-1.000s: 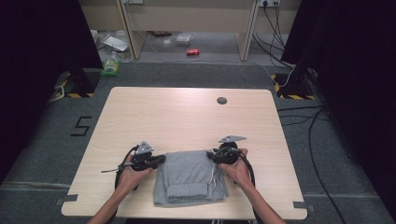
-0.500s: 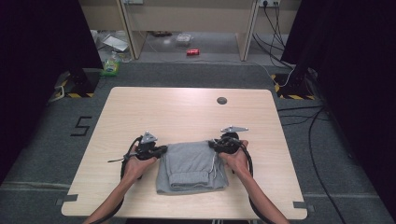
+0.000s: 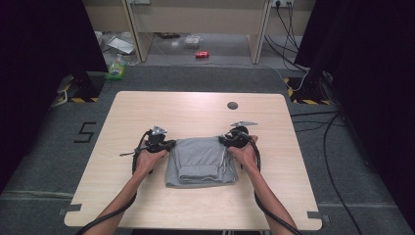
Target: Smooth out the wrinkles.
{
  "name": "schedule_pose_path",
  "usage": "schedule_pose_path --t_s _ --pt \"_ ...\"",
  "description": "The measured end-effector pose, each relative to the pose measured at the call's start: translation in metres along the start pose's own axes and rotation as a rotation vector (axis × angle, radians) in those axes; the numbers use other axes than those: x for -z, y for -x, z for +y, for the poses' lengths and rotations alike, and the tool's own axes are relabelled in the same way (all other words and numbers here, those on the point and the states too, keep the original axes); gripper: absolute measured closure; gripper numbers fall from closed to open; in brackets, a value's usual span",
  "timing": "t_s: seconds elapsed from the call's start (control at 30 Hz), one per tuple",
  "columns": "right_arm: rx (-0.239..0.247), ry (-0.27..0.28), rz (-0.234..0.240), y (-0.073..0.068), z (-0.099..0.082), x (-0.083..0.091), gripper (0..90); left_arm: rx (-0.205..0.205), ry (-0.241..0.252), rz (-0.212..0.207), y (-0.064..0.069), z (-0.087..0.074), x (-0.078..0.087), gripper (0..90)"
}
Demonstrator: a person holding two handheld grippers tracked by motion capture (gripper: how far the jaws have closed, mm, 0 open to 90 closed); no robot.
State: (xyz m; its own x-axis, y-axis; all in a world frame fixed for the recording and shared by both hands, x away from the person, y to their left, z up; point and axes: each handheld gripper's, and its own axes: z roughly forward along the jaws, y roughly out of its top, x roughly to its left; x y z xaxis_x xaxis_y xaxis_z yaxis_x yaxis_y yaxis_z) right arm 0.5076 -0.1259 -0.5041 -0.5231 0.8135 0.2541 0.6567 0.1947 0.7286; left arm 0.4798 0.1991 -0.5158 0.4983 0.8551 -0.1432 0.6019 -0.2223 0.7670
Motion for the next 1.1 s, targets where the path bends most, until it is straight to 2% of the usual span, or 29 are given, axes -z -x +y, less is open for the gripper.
schedule_pose_path --t_s 0.17,0.33,0.43,0.57,0.67,0.77,0.83,0.9,1.0,1.1 --pt "0.003 -0.018 -0.01 0.002 0.005 -0.007 69.5 0.015 0.002 0.002 -0.007 0.002 -0.001 86.4" --pt "-0.052 0.007 -0.016 0.008 0.006 -0.004 53.4 0.04 0.01 0.002 -0.009 0.003 0.001 79.9" --pt "-0.058 0.031 -0.029 0.012 0.008 0.002 51.4 0.035 0.009 0.004 -0.009 0.005 0.002 78.2" --pt "-0.064 0.026 -0.045 0.011 0.007 0.003 51.4 0.017 -0.009 0.029 -0.01 0.002 -0.001 76.7" --pt "-0.056 0.015 -0.051 0.013 0.004 0.001 48.9 0.021 -0.004 0.029 -0.012 0.001 0.0 75.6" --pt "-0.085 0.026 -0.04 0.015 0.001 0.002 45.4 0.034 0.002 0.02 -0.012 0.002 0.003 72.3" --pt "-0.084 0.035 -0.029 0.014 0.002 0.007 43.4 0.042 0.009 0.014 -0.012 0.003 0.006 69.9" --pt "-0.074 0.046 -0.013 0.011 0.003 0.013 42.1 0.052 0.014 0.007 -0.012 0.004 0.011 66.8" --pt "-0.036 0.065 -0.02 0.007 0.004 0.026 41.0 0.079 0.033 -0.018 -0.01 0.004 0.021 59.8" --pt "0.021 0.048 -0.039 0.001 0.0 0.036 40.0 0.065 0.04 -0.044 0.0 0.001 0.03 53.6"
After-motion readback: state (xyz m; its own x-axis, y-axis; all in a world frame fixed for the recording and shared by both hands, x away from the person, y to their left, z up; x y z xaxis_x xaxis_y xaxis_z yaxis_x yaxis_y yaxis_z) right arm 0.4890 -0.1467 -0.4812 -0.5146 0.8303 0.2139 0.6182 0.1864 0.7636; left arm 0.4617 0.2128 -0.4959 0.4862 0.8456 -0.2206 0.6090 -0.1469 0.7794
